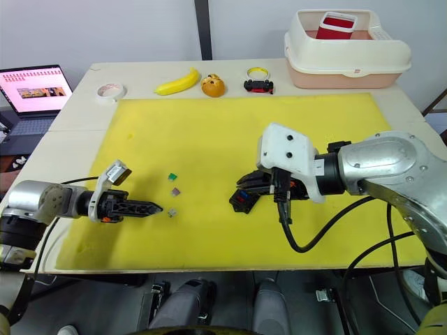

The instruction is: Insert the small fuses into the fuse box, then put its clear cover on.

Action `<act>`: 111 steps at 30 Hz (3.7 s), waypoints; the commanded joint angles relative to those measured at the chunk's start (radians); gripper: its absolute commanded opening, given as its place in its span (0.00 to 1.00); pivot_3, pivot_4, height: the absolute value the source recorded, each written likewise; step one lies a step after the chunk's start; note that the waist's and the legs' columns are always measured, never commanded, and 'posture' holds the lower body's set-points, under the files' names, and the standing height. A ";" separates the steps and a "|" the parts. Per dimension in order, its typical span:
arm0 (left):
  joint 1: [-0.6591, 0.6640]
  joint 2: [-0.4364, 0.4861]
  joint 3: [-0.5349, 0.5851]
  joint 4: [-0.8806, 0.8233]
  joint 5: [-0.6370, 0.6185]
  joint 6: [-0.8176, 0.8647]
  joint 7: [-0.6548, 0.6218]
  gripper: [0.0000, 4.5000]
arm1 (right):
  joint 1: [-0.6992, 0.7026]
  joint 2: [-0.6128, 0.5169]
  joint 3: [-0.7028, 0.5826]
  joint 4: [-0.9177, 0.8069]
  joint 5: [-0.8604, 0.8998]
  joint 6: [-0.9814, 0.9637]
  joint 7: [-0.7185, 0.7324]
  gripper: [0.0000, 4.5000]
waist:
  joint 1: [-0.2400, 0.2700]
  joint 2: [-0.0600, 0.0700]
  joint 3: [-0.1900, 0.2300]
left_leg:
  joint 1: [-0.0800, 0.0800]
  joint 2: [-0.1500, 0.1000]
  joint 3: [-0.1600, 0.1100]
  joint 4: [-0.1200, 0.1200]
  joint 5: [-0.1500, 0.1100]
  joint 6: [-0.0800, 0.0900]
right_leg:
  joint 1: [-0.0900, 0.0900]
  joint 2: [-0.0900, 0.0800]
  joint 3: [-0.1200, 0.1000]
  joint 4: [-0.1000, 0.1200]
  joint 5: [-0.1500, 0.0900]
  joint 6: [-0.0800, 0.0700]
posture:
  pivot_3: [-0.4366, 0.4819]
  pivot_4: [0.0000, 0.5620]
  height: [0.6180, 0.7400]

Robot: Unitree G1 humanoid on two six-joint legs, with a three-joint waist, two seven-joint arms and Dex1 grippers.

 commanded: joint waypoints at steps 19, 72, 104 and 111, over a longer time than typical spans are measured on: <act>-0.023 -0.058 -0.160 0.024 0.082 -0.057 -0.127 1.00 | 0.000 -0.006 -0.009 -0.025 0.039 0.004 -0.061 0.99 | 0.001 0.001 0.000 | 0.000 -0.001 0.000 0.002 0.000 0.000 | 0.001 -0.001 0.000 0.000 0.000 0.000 | 0.48 0.27 1.00; -0.037 -0.160 -0.066 0.171 0.186 -0.171 -0.022 0.00 | 0.068 0.005 0.038 -0.066 -0.005 -0.018 -0.081 1.00 | 0.004 0.006 -0.003 | 0.001 -0.001 -0.001 0.002 -0.001 0.002 | 0.002 0.000 0.000 0.001 0.000 0.000 | 0.48 0.27 1.00; -0.324 -0.283 0.065 -0.244 0.027 -0.404 0.021 0.00 | -0.019 0.159 -0.088 0.199 0.700 0.101 -0.676 0.73 | -0.012 0.000 0.000 | -0.001 0.000 0.000 0.000 0.002 -0.004 | 0.001 0.000 -0.001 -0.003 0.001 0.000 | 0.48 0.27 1.00; -0.316 -0.287 0.059 -0.263 0.020 -0.412 0.033 0.00 | -0.025 0.140 -0.058 0.204 0.734 0.077 -0.704 0.73 | -0.009 0.000 0.000 | -0.001 0.000 0.000 0.000 0.002 -0.004 | 0.001 0.001 -0.001 -0.003 0.001 0.000 | 0.48 0.27 1.00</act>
